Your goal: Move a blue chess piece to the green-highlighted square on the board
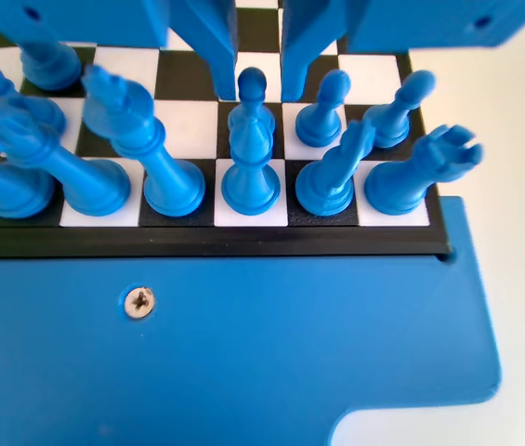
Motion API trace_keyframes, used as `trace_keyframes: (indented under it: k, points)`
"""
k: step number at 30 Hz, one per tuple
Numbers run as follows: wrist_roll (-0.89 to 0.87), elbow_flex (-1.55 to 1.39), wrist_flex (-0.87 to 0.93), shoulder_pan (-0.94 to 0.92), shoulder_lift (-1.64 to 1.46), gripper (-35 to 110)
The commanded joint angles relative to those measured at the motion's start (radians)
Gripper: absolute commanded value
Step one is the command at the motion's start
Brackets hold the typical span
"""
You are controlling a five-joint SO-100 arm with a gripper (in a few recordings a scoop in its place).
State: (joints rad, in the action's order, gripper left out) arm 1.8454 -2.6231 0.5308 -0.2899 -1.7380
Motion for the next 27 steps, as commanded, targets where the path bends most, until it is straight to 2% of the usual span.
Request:
trace_keyframes:
  k: [1,15,27]
  points:
    - [0.011,-0.011,-0.008,-0.015,-0.015,8]
    - [0.015,-0.044,-0.043,-0.012,-0.015,7]
    - [0.023,-0.041,-0.043,-0.011,-0.015,1]
